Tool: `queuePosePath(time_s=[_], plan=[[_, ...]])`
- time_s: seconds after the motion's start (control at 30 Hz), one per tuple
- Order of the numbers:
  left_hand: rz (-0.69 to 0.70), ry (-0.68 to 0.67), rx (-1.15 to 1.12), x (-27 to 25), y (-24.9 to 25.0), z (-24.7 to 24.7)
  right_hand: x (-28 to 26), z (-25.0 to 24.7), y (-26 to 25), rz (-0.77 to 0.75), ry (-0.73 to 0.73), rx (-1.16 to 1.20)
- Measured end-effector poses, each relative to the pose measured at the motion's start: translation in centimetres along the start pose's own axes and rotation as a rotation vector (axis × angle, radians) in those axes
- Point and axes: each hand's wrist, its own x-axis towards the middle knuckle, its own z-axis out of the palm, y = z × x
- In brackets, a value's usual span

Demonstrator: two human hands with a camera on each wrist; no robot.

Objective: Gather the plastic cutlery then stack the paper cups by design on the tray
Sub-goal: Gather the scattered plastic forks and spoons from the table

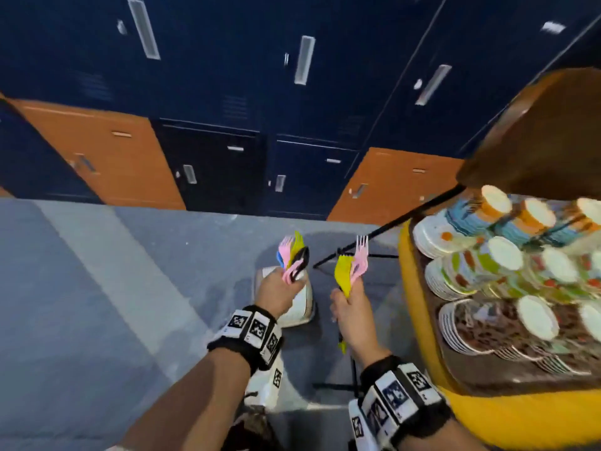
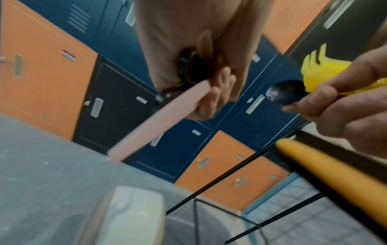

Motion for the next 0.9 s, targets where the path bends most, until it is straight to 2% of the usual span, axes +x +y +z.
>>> queuePosePath(time_s=[0.07, 0.2, 0.37, 0.47, 0.53, 0.7, 0.77, 0.9], plan=[[-0.018, -0.077, 0.102, 2.4, -2.8, 0.5, 2.6, 1.5, 2.3, 0.100, -0.043, -0.040], [-0.128, -0.134, 0.179, 5.8, -8.4, 2.6, 6.7, 4.2, 8.8, 0.236, -0.196, -0.166], [-0.239, -0.234, 0.200, 8.5, -15.3, 5.9, 9.0, 8.5, 17.3, 0.337, -0.356, -0.290], [-0.256, -0.253, 0.225, 10.8, -18.5, 7.6, 9.7, 10.2, 22.3, 0.411, -0.422, -0.342], [-0.271, -0.247, 0.188, 11.8, -19.5, 8.0, 9.7, 10.4, 23.6, 0.490, -0.425, -0.273], [-0.359, -0.261, 0.049, 14.0, -22.6, 10.2, 11.0, 11.2, 28.9, 0.450, -0.476, -0.370], [-0.388, -0.252, 0.005, 14.7, -22.9, 10.9, 11.9, 11.6, 29.9, 0.488, -0.486, -0.409], [-0.380, -0.253, -0.024, 17.1, -23.3, 11.6, 13.8, 13.0, 31.0, 0.556, -0.482, -0.274]])
